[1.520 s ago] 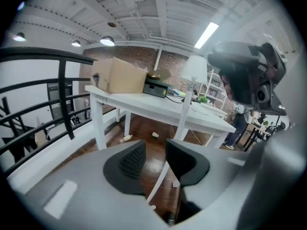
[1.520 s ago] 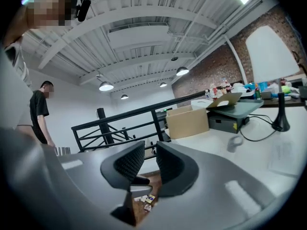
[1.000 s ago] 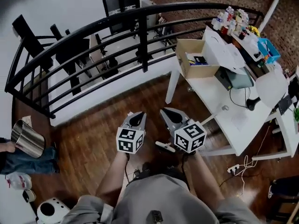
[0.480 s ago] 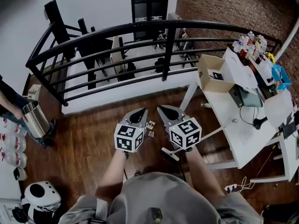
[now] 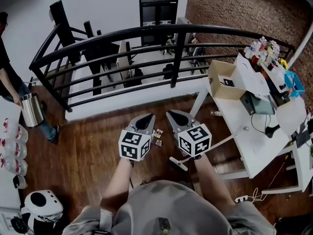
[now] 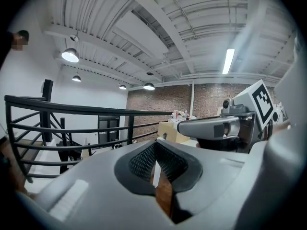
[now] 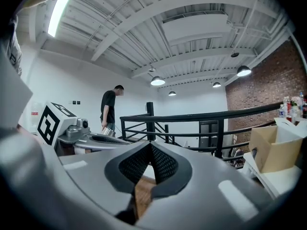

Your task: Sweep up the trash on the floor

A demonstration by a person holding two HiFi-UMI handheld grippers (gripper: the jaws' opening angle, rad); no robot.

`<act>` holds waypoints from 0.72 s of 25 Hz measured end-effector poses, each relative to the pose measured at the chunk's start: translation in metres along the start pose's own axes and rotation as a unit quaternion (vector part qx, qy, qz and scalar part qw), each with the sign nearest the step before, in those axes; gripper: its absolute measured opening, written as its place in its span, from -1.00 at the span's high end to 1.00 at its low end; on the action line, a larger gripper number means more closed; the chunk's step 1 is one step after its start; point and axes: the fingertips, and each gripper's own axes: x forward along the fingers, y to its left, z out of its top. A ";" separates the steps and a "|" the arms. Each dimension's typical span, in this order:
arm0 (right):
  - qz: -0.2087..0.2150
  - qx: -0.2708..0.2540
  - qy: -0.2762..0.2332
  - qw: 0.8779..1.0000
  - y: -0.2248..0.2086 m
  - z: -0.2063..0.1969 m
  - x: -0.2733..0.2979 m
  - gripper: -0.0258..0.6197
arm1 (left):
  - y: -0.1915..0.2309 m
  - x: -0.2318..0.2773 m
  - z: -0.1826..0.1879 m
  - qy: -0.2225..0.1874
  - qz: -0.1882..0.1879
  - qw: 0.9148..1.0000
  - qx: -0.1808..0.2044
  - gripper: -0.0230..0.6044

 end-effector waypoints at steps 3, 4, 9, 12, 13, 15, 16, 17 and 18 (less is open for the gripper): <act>-0.003 0.002 -0.002 1.000 -0.003 0.002 -0.002 0.92 | -0.001 0.001 0.001 0.000 -0.002 1.000 0.001 0.90; -0.004 0.004 -0.002 1.000 -0.005 0.001 -0.004 0.92 | -0.002 0.002 0.001 0.000 -0.003 1.000 0.002 0.90; -0.008 0.011 -0.001 1.000 -0.011 0.000 -0.007 0.92 | -0.005 0.003 0.000 0.002 -0.003 1.000 0.001 0.90; -0.008 0.009 -0.001 1.000 -0.009 0.002 -0.007 0.92 | -0.005 0.002 0.002 0.000 -0.005 1.000 0.000 0.90; -0.009 0.009 -0.002 1.000 -0.009 0.003 -0.007 0.92 | -0.005 0.002 0.002 -0.001 -0.006 1.000 0.000 0.90; -0.010 0.009 -0.002 1.000 -0.009 0.003 -0.007 0.92 | -0.007 0.002 0.002 -0.001 -0.008 1.000 0.001 0.90; -0.010 0.008 -0.003 1.000 -0.008 0.003 -0.007 0.92 | -0.007 0.002 0.002 -0.001 -0.009 1.000 0.001 0.90; -0.011 0.008 -0.003 1.000 -0.008 0.003 -0.007 0.92 | -0.007 0.001 0.001 -0.001 -0.010 1.000 0.001 0.90; -0.011 0.007 -0.003 1.000 -0.008 0.003 -0.006 0.92 | -0.007 0.001 0.000 -0.001 -0.011 1.000 0.001 0.90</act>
